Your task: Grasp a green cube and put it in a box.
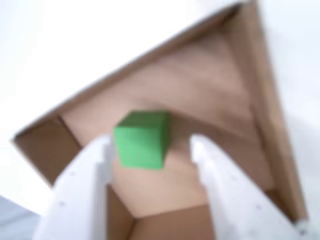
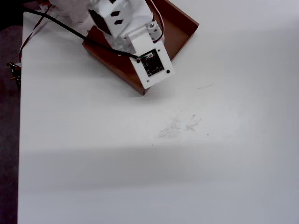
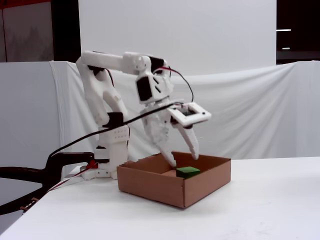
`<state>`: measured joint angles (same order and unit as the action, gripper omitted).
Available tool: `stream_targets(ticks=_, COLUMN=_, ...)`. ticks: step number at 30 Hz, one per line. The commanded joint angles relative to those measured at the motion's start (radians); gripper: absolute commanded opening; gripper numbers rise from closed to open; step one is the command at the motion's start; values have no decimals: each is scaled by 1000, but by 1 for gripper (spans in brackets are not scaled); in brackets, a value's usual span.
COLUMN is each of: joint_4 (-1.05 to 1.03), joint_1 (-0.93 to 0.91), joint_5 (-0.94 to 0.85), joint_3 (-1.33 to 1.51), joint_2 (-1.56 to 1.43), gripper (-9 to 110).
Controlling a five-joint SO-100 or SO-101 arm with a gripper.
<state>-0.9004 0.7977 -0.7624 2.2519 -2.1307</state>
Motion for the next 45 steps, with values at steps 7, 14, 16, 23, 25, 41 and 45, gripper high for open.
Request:
stream_targets(ticks=7, joint_4=17, joint_1=-555, joint_5=6, joint_3=60, joint_2=-305, gripper=22)
stream_targets(ticks=14, joint_4=-37, joint_1=-916, joint_5=8, joint_3=407, joint_2=-603, gripper=22)
stream_targets(ticks=16, joint_4=-58, joint_1=-939, joint_5=8, joint_3=503, joint_2=-719, gripper=22)
stream_targets(ticks=23, joint_4=-140, joint_1=-882, joint_5=8, joint_3=703, joint_2=-969, gripper=22)
stream_targets(ticks=25, joint_4=-163, joint_1=-884, joint_5=8, joint_3=719, joint_2=-992, gripper=22)
stream_targets(ticks=41, joint_4=-321, joint_1=-876, joint_5=9, joint_3=719, joint_2=-1054, gripper=22)
stream_targets(ticks=45, joint_4=-321, joint_1=-876, joint_5=9, joint_3=719, joint_2=-1054, gripper=22)
